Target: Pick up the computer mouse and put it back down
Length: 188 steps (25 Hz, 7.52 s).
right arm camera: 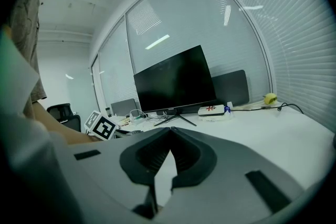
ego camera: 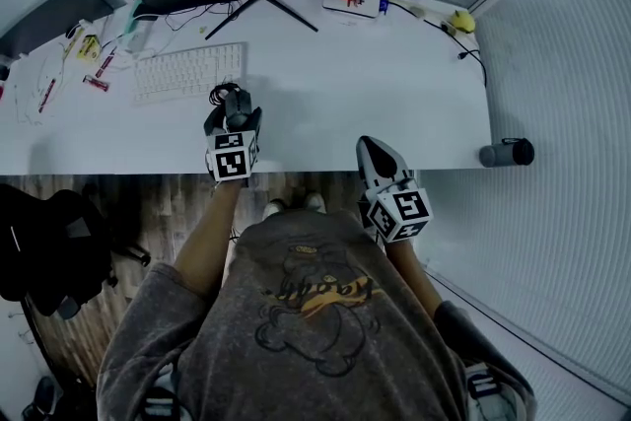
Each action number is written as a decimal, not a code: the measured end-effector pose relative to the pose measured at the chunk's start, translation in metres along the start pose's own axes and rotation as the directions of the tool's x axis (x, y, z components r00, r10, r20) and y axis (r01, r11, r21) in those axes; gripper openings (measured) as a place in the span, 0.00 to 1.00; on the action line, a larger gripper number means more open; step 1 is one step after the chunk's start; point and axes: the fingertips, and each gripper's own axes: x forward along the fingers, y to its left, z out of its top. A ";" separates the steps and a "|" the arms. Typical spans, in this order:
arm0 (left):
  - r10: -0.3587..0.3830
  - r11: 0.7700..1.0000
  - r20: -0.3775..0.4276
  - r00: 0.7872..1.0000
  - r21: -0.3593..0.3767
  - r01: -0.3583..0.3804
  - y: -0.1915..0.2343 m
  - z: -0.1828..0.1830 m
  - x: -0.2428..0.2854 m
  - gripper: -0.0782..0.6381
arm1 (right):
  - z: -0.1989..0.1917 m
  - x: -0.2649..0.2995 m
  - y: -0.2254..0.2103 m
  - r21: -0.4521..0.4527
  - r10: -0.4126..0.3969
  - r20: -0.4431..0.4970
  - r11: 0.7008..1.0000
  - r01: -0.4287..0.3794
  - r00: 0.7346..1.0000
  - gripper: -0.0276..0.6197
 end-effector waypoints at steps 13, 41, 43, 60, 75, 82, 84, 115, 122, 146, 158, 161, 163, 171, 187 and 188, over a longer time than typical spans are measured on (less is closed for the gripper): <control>-0.065 0.997 0.046 0.997 0.047 0.063 -0.003 0.027 -0.011 0.54 | 0.000 -0.003 0.001 0.015 -0.043 0.025 0.999 0.043 0.999 0.05; -0.322 0.946 0.322 0.890 0.148 0.288 -0.070 0.136 -0.104 0.54 | 0.017 -0.011 -0.007 0.035 -0.144 0.102 0.989 0.141 0.984 0.05; -0.325 0.945 0.324 0.888 0.152 0.291 -0.071 0.137 -0.105 0.54 | 0.018 -0.010 -0.007 0.035 -0.143 0.104 0.990 0.140 0.984 0.05; -0.427 0.903 0.281 0.859 0.184 0.389 -0.109 0.143 -0.069 0.54 | 0.016 -0.026 -0.017 0.048 -0.188 0.108 0.982 0.184 0.976 0.05; -0.480 0.872 0.160 0.863 0.196 0.449 -0.141 0.111 0.003 0.54 | 0.008 -0.051 -0.038 0.070 -0.270 0.092 0.962 0.264 0.958 0.05; -0.475 0.872 0.110 0.873 0.195 0.450 -0.148 0.085 0.029 0.54 | 0.005 -0.056 -0.045 0.078 -0.284 0.083 0.957 0.278 0.955 0.05; -0.472 0.873 0.096 0.876 0.191 0.450 -0.149 0.076 0.034 0.54 | 0.004 -0.057 -0.047 0.078 -0.286 0.077 0.957 0.280 0.955 0.05; -0.421 0.887 -0.130 0.898 0.150 0.437 -0.151 -0.025 0.071 0.53 | -0.010 -0.054 -0.067 0.086 -0.277 0.022 0.958 0.274 0.961 0.05; -0.404 0.891 -0.169 0.899 0.150 0.429 -0.149 -0.035 0.076 0.53 | -0.012 -0.051 -0.068 0.088 -0.269 0.019 0.960 0.267 0.963 0.05; -0.468 0.876 0.055 0.882 0.162 0.454 -0.138 0.070 0.030 0.53 | -0.002 -0.030 -0.052 0.074 -0.216 0.054 0.975 0.211 0.975 0.05; -0.497 0.868 0.214 0.841 0.130 0.480 -0.120 0.119 -0.042 0.53 | 0.009 -0.010 -0.030 0.046 -0.155 0.067 0.987 0.152 0.986 0.05; -0.488 0.873 0.237 0.840 0.117 0.474 -0.113 0.121 -0.057 0.53 | 0.013 -0.007 -0.023 0.038 -0.141 0.072 0.990 0.139 0.987 0.05; -0.482 0.876 0.252 0.839 0.108 0.470 -0.109 0.120 -0.066 0.53 | 0.014 -0.005 -0.019 0.037 -0.135 0.077 0.990 0.133 0.988 0.05; -0.419 0.906 0.327 0.847 0.091 0.413 -0.088 0.120 -0.098 0.29 | 0.020 0.002 -0.003 0.030 -0.097 0.091 0.995 0.095 0.991 0.05; -0.292 0.955 0.328 0.898 0.055 0.291 -0.047 0.073 -0.113 0.14 | 0.014 0.003 0.011 0.010 -0.056 0.082 0.998 0.055 0.995 0.05; -0.287 0.956 0.327 0.900 0.049 0.288 -0.047 0.071 -0.113 0.14 | 0.013 0.002 0.011 0.009 -0.054 0.081 0.999 0.053 0.995 0.05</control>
